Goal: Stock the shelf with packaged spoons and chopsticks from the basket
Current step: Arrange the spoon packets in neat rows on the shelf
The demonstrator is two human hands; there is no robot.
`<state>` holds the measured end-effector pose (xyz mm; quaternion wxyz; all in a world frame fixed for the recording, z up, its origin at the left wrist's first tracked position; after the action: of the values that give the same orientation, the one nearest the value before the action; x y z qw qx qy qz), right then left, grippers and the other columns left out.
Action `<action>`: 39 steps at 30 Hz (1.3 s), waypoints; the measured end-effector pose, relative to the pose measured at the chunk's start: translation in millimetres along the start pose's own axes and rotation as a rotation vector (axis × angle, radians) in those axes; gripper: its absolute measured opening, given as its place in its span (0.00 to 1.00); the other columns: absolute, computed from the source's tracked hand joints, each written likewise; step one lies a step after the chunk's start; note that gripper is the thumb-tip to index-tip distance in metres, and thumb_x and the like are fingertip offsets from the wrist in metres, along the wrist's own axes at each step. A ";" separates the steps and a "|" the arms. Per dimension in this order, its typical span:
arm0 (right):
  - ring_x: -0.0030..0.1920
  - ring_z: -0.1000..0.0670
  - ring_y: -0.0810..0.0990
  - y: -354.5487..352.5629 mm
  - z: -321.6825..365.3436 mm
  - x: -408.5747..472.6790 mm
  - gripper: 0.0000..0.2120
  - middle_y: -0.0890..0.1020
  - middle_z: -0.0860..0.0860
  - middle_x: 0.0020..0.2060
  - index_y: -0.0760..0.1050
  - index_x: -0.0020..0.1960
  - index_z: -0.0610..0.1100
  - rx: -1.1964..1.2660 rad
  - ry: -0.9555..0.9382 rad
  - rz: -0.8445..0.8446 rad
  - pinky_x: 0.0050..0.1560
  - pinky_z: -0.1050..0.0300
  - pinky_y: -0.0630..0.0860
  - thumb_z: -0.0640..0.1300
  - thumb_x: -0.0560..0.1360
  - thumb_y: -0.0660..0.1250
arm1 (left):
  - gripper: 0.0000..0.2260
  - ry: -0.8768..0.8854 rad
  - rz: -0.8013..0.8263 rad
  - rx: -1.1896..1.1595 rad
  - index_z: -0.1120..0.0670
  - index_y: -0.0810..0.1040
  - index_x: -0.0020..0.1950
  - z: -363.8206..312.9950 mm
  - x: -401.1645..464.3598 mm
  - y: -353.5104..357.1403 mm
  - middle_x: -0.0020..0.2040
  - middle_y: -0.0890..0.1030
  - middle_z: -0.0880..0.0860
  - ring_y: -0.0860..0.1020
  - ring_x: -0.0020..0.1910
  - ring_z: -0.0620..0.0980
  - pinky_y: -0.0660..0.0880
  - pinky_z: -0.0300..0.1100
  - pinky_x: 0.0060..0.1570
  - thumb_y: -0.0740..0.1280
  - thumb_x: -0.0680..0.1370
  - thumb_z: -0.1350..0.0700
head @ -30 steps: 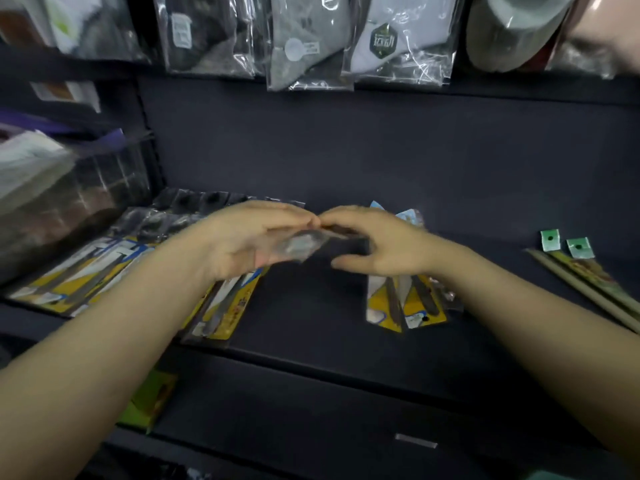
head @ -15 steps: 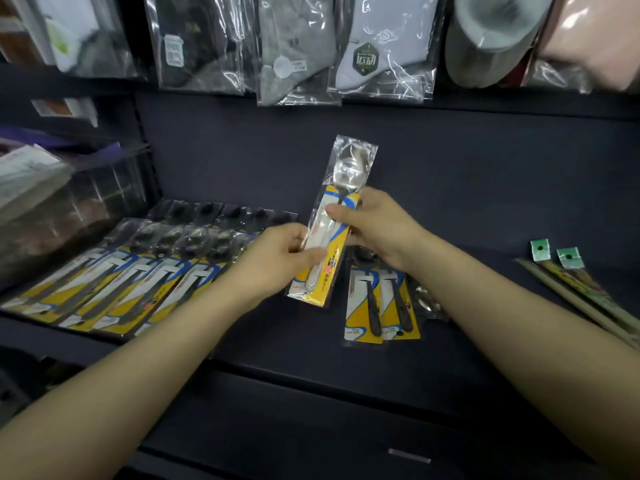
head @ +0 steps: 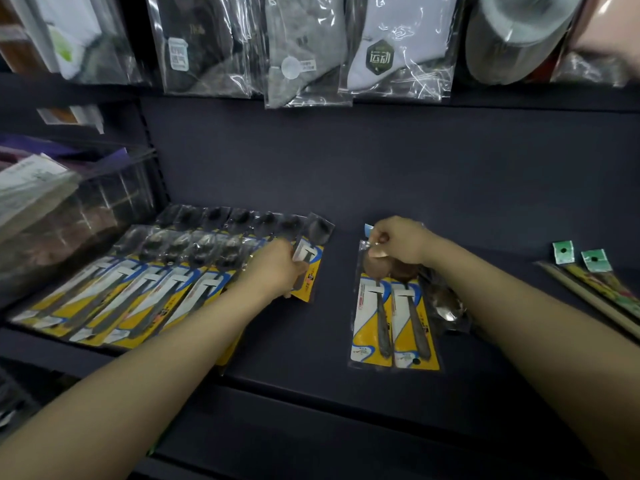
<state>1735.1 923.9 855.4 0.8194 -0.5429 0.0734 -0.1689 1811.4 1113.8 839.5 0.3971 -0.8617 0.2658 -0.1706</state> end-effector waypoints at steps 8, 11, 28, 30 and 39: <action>0.33 0.54 0.71 -25.8 31.9 -10.9 0.04 0.77 0.48 0.37 0.73 0.43 0.45 0.531 -0.111 -0.110 0.32 0.63 0.68 0.39 0.76 0.63 | 0.06 0.178 0.008 0.519 0.56 0.71 0.42 -8.7 4.8 -0.4 0.50 0.76 0.59 0.77 0.47 0.60 0.73 0.47 0.41 0.64 0.74 0.54; 0.32 0.53 0.68 -24.3 55.0 -15.7 0.08 0.76 0.43 0.39 0.71 0.40 0.47 0.645 -0.132 -0.042 0.24 0.65 0.64 0.39 0.78 0.62 | 0.08 0.338 -0.013 0.471 0.55 0.78 0.51 -10.9 -3.9 -12.1 0.55 0.72 0.58 0.76 0.52 0.60 0.75 0.50 0.50 0.63 0.75 0.54; 0.60 0.42 0.73 52.8 84.3 -12.2 0.23 0.70 0.40 0.62 0.67 0.66 0.40 0.203 0.152 -0.262 0.57 0.59 0.67 0.45 0.75 0.66 | 0.50 0.546 0.413 0.569 0.47 0.42 0.75 69.7 -70.3 -36.3 0.77 0.42 0.46 0.44 0.75 0.44 0.45 0.37 0.70 0.33 0.57 0.22; 0.66 0.40 0.68 54.7 96.8 -35.1 0.27 0.67 0.41 0.66 0.62 0.70 0.41 0.190 0.112 -0.246 0.66 0.53 0.65 0.48 0.75 0.66 | 0.47 0.569 0.432 0.572 0.47 0.41 0.75 69.5 -69.6 -36.1 0.76 0.41 0.45 0.43 0.75 0.44 0.44 0.36 0.70 0.37 0.60 0.24; 0.77 0.46 0.45 96.5 137.8 -96.8 0.41 0.45 0.44 0.77 0.42 0.77 0.45 -0.157 0.122 0.130 0.75 0.50 0.47 0.64 0.74 0.56 | 0.40 0.635 0.533 0.561 0.48 0.39 0.75 70.9 -58.7 -35.2 0.76 0.38 0.44 0.40 0.74 0.41 0.43 0.36 0.70 0.53 0.70 0.32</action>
<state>1705.7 1111.7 816.1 0.7775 -0.5884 0.1712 -0.1416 1811.6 1209.8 817.5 0.5426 -0.5295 0.5284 -0.3821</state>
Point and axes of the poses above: each hand's wrist, its own x-axis towards the middle knuckle, its own y-axis out of the palm, z = x × y, the point moved 5 cm from there along x, towards the middle knuckle
